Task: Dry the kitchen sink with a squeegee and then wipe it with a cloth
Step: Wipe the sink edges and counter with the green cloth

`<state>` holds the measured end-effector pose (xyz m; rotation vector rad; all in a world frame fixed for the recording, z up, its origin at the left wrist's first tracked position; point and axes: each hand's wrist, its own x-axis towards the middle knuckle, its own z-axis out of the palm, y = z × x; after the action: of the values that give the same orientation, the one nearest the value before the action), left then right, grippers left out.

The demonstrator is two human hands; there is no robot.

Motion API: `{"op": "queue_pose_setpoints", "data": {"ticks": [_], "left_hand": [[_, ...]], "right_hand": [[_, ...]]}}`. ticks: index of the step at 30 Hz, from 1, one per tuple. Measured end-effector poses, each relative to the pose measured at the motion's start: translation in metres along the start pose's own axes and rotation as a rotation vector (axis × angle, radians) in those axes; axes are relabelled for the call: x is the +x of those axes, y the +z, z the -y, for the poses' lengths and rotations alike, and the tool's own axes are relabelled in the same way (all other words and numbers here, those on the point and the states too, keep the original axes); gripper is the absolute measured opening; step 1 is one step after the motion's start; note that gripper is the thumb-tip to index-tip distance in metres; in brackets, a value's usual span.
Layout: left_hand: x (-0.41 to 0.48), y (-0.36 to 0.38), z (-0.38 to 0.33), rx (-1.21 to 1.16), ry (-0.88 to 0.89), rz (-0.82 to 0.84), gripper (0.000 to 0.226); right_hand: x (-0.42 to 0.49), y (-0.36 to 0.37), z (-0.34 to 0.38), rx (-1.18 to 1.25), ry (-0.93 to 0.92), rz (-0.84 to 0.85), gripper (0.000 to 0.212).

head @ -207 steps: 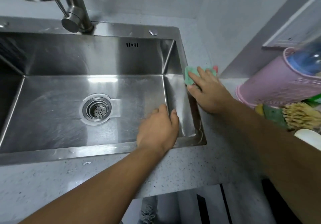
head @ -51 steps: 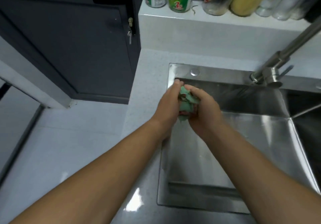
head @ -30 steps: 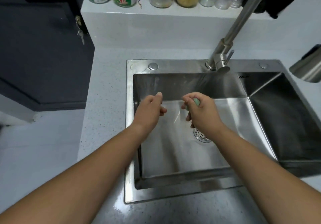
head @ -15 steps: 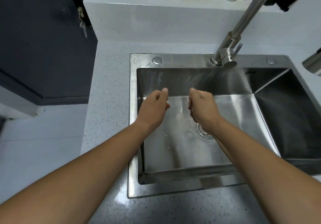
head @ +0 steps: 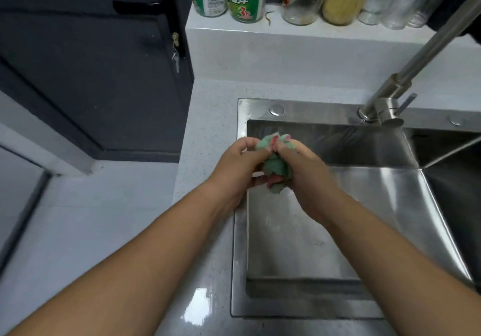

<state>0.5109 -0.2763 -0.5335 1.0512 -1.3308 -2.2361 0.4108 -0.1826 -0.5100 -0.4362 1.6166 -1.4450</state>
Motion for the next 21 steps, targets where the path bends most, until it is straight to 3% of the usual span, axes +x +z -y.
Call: {"op": "queue_pose_setpoints", "data": {"ticks": [6, 10, 14, 16, 19, 21], "left_hand": [[-0.001, -0.054, -0.030, 0.116, 0.077, -0.031, 0.006], [0.016, -0.084, -0.044, 0.109, 0.149, -0.222, 0.009], [0.032, -0.114, -0.039, 0.340, 0.286, -0.399, 0.014], [0.038, -0.122, -0.033, 0.432, 0.325, -0.399, 0.016], [0.051, -0.124, -0.028, 0.409, 0.347, -0.419, 0.025], [0.059, -0.121, -0.032, 0.295, 0.351, -0.447, 0.031]], "right_hand": [[0.020, 0.030, 0.003, -0.082, -0.054, -0.061, 0.028], [0.047, 0.054, -0.001, -0.557, -0.522, -0.269, 0.016], [0.040, 0.070, -0.033, -1.188, -0.737, 0.021, 0.021], [0.039, 0.065, -0.042, -1.324, -0.849, 0.121, 0.029], [0.053, 0.065, -0.042, -1.388, -0.753, 0.434, 0.050], [0.075, 0.078, -0.041, -1.457, -0.675, 0.527, 0.061]]}}
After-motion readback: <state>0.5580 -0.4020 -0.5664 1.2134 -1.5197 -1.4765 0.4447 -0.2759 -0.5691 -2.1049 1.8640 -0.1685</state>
